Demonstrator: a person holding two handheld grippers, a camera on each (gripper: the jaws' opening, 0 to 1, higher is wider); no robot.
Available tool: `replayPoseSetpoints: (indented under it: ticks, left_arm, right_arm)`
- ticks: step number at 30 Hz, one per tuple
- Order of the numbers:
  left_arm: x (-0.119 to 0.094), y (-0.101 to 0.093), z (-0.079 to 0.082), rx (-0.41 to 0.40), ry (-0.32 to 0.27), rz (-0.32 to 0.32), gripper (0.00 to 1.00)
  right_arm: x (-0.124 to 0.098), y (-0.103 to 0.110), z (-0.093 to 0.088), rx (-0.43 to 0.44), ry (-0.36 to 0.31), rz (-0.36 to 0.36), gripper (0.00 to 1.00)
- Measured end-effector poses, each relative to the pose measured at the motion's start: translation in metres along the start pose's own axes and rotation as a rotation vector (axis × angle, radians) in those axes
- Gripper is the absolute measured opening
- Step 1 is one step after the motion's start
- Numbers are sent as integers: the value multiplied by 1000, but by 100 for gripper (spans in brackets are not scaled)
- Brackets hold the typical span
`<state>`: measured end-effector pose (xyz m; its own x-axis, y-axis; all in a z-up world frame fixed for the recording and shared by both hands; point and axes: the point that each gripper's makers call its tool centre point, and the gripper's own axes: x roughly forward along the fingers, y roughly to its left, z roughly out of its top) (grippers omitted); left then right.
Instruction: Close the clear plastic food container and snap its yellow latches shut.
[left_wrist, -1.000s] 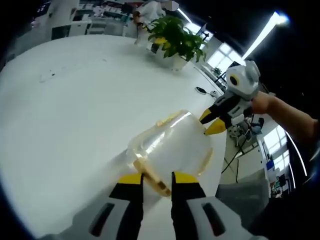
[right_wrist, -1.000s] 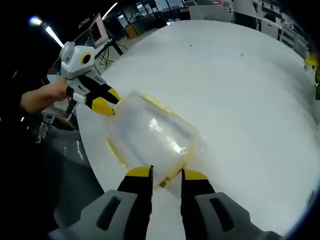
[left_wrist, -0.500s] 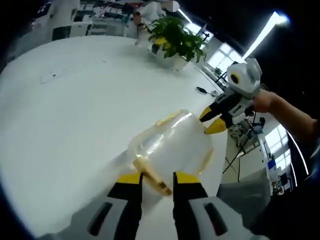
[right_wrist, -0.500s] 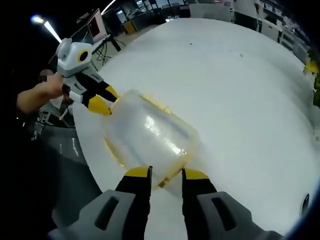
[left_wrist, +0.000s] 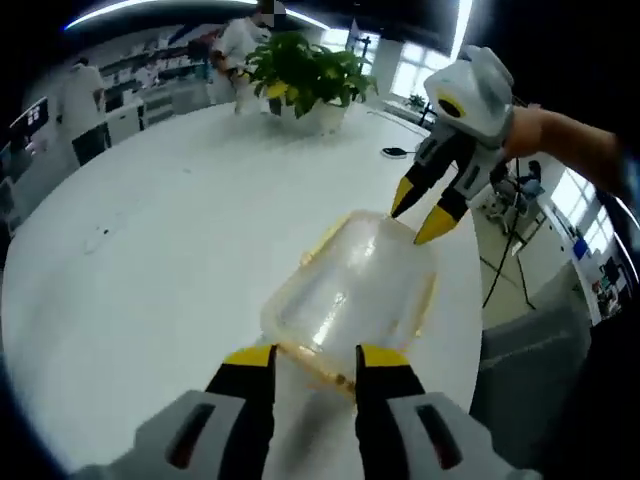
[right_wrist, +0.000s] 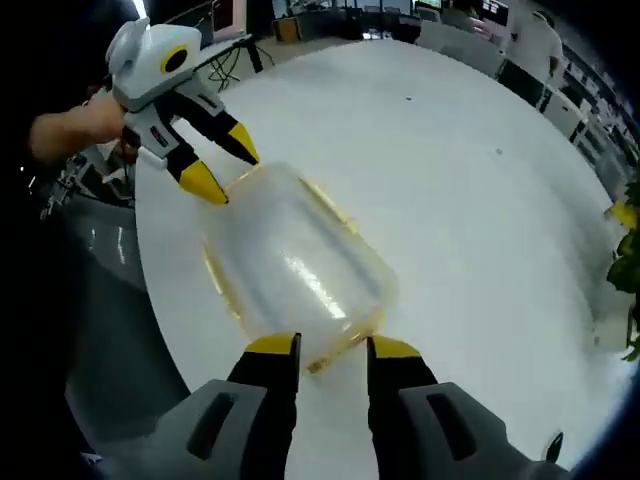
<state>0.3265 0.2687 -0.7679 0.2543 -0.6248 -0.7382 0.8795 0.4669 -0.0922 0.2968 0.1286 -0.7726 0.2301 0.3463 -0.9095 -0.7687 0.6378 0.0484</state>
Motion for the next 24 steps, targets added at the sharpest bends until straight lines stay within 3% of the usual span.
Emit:
replayPoseSetpoints:
  ticks: [4, 8, 11, 17, 24]
  left_arm:
    - [0, -5, 4, 127, 18, -22, 25]
    - [3, -13, 17, 188, -17, -62, 26]
    - [3, -21, 29, 259, -51, -74, 30]
    - [14, -30, 33, 295, -65, -114, 33]
    - [22, -41, 38, 331, -62, -145, 34]
  right_arm:
    - [0, 1, 2, -80, 23, -7, 25]
    - [1, -4, 7, -132, 35, -31, 31]
    - [2, 5, 19, -220, -14, 11, 36]
    - [8, 27, 41, -243, -85, 75, 36]
    - [18, 34, 55, -316, -86, 84, 36]
